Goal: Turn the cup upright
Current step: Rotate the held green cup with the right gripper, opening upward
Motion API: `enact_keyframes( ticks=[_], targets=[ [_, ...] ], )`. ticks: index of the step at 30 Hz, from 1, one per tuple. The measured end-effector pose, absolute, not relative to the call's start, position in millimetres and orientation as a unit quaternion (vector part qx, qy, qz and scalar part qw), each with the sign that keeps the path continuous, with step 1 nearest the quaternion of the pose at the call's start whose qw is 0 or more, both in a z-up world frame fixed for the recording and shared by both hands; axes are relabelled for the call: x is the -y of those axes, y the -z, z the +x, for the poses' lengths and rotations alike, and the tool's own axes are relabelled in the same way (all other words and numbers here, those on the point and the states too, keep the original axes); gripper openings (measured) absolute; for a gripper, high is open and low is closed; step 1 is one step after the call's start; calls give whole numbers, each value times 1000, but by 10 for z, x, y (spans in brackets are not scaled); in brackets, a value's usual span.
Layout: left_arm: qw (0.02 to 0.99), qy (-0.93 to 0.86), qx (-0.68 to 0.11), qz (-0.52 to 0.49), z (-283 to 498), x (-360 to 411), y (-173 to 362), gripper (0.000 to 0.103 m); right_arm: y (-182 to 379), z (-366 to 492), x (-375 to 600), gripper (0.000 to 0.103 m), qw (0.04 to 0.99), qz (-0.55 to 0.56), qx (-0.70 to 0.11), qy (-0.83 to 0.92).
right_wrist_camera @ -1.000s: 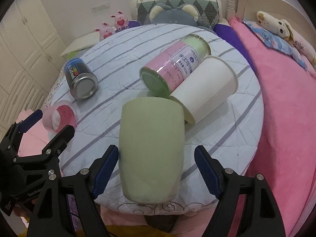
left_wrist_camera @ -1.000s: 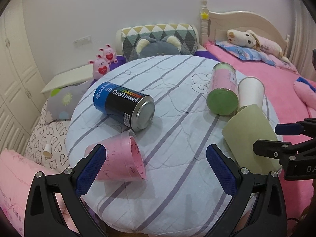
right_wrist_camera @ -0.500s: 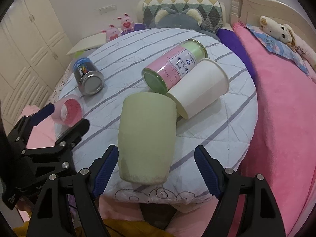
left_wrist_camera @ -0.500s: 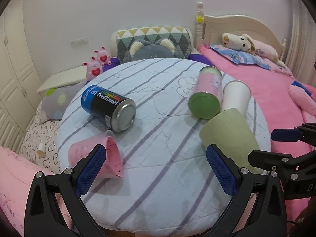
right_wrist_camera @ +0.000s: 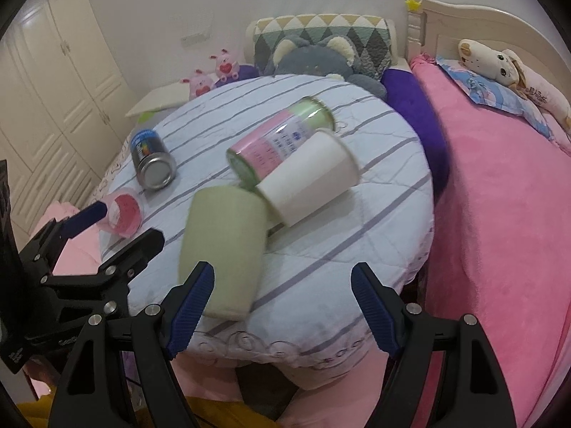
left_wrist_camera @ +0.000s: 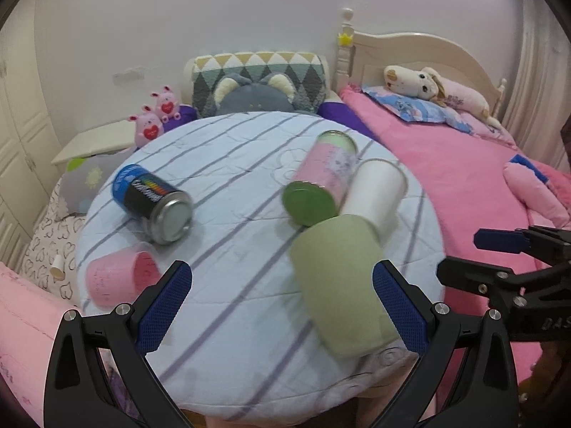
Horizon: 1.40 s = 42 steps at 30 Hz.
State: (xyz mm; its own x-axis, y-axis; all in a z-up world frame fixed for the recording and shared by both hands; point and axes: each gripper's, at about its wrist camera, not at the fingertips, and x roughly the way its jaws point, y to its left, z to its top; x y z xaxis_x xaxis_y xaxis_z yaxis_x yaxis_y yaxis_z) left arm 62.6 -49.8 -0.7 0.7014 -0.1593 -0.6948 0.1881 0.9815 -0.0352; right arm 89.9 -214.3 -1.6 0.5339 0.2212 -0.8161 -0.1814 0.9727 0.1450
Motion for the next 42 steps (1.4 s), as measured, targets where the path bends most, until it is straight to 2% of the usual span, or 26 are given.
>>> enact_keyframes(
  ticks=[13, 31, 33, 34, 42],
  targets=[
    [903, 48, -427, 23, 947, 987, 180, 102, 247, 1254, 2686, 80, 866, 42, -483, -122],
    [869, 8, -495, 0, 1242, 1088, 565, 102, 536, 1598, 2763, 80, 841, 4, -519, -155],
    [866, 14, -499, -1, 1255, 1109, 598, 93, 531, 1610, 2732, 80, 840, 0, -518, -164],
    [864, 18, -504, -3, 1260, 1115, 611, 83, 525, 1613, 2720, 81, 839, -2, -518, -167],
    [867, 26, -497, -3, 1239, 1087, 549, 82, 496, 1634, 2683, 80, 839, -2, -516, -171]
  ],
)
